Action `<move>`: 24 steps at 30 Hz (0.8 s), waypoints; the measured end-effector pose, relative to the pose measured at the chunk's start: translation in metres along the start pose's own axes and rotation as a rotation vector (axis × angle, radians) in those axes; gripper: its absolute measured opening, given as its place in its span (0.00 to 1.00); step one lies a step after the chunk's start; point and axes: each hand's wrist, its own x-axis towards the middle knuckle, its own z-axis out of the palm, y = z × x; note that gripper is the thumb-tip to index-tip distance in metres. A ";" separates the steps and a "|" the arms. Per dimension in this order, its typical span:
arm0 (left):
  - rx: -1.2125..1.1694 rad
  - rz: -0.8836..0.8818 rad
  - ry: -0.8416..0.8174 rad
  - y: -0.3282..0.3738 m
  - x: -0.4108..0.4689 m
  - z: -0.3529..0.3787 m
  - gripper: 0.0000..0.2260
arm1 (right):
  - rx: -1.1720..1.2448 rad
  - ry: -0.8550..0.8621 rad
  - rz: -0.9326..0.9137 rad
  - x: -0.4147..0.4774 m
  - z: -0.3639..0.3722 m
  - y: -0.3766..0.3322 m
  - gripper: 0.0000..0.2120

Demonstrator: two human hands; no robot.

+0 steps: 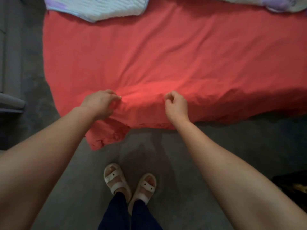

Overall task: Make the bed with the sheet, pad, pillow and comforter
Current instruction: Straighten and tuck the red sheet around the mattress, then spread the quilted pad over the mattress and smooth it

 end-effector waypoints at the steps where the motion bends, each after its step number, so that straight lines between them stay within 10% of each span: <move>1: 0.013 -0.012 0.039 -0.002 0.000 0.000 0.27 | -0.041 0.014 -0.104 0.003 -0.001 -0.014 0.12; 7: 0.144 -0.209 -0.173 -0.025 -0.018 0.016 0.38 | -0.670 -0.494 -0.214 0.020 0.027 -0.032 0.30; 13: -0.159 -0.144 0.202 -0.053 -0.024 -0.005 0.17 | -0.660 -0.377 -0.236 0.033 0.036 -0.062 0.23; 24: -0.588 -0.497 0.565 -0.174 -0.006 -0.086 0.16 | -0.472 -0.360 -0.472 0.084 0.117 -0.204 0.21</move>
